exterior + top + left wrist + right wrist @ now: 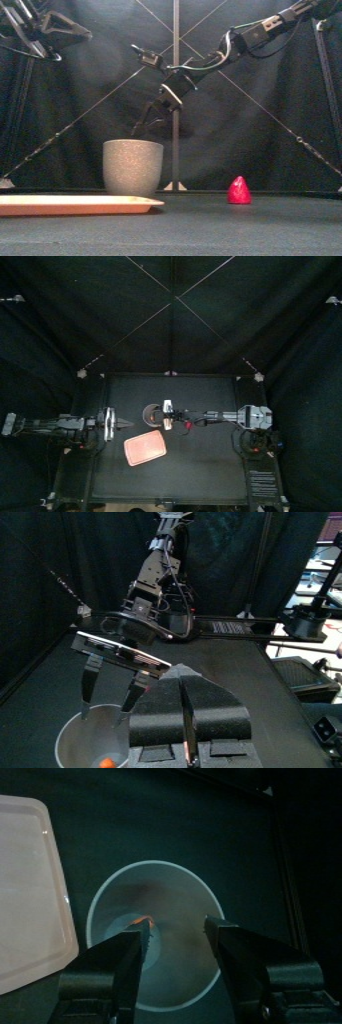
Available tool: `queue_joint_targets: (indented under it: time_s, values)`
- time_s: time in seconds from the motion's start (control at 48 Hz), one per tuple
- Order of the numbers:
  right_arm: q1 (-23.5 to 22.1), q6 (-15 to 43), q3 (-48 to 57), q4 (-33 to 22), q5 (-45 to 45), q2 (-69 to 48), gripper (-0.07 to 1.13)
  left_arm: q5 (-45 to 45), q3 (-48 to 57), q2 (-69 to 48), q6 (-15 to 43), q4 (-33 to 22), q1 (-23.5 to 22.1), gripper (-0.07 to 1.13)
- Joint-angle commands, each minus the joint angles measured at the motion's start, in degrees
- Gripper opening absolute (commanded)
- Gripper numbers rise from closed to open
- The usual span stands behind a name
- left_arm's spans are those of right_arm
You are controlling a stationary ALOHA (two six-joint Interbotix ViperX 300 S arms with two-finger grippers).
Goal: Pick the tangerine then place it in the grey bowl
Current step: Drop tangerine in the grey bowl and return to neutral
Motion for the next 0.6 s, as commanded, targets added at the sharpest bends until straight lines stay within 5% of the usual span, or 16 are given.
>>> queue_joint_targets:
  time_s: [0.021, 0.25, 0.604]
  values:
    - [0.18, 0.09, -0.62, 0.26, -0.44, -2.02, 0.84, -1.05, -0.7, 0.18, -0.09, -0.09, -0.09, 0.06]
    - [1.49, 0.26, 0.26, 2.02, -2.9, -6.42, 0.84, -1.05, -0.62, 0.18, -0.09, 0.0, -0.09, 0.06]
    - [2.81, 0.18, 18.19, 15.64, -22.5, -21.09, 0.84, -1.05, -0.62, 0.18, 0.0, 0.0, 0.18, 0.06]
